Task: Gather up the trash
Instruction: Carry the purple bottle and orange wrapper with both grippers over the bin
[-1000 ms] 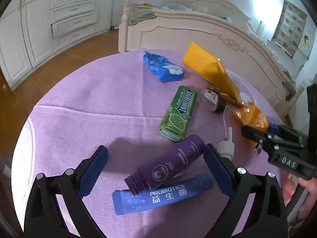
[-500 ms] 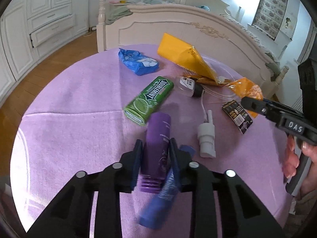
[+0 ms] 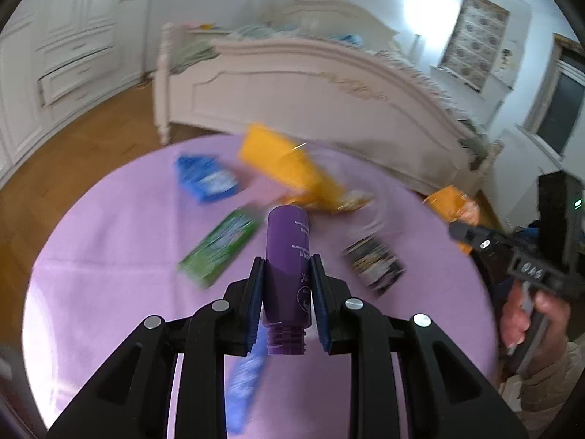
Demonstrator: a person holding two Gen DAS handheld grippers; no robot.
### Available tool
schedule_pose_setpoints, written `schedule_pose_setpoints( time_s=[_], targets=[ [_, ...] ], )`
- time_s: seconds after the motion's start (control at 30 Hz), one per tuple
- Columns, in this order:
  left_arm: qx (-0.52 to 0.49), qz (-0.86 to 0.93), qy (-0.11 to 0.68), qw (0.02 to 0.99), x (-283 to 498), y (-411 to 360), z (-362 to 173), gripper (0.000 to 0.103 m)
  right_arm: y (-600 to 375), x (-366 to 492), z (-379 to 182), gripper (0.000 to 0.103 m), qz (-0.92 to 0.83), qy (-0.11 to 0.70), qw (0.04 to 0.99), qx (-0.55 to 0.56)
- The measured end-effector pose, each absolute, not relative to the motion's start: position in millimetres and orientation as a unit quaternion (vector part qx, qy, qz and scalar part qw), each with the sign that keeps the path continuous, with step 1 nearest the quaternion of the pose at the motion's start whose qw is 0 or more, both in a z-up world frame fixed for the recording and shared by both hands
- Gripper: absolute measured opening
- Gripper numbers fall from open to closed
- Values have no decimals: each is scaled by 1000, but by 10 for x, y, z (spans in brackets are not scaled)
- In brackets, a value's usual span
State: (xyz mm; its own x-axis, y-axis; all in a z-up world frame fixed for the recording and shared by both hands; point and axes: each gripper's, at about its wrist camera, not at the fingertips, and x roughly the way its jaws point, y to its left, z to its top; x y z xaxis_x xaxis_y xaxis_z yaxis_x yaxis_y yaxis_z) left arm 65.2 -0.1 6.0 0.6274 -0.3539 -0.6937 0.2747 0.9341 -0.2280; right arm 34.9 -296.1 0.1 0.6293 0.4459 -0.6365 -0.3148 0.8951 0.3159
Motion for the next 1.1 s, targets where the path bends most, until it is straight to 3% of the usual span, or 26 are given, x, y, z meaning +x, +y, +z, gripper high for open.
schedule_pose_setpoints(
  time_s=[0.43,0.77,1.1],
  targets=[
    [-6,-343,375,862,1053,-1721,239,25,-4421,126,-74,47,87,363,918,136],
    [20,-443,426,789,1338,-3146,-180,25,-5572,89,-682,47,-44,400,900,168],
    [56,-463,475,746,1309,-3808,-599,25,-5960,-67,-1206,47,-82,435,876,191]
  ],
)
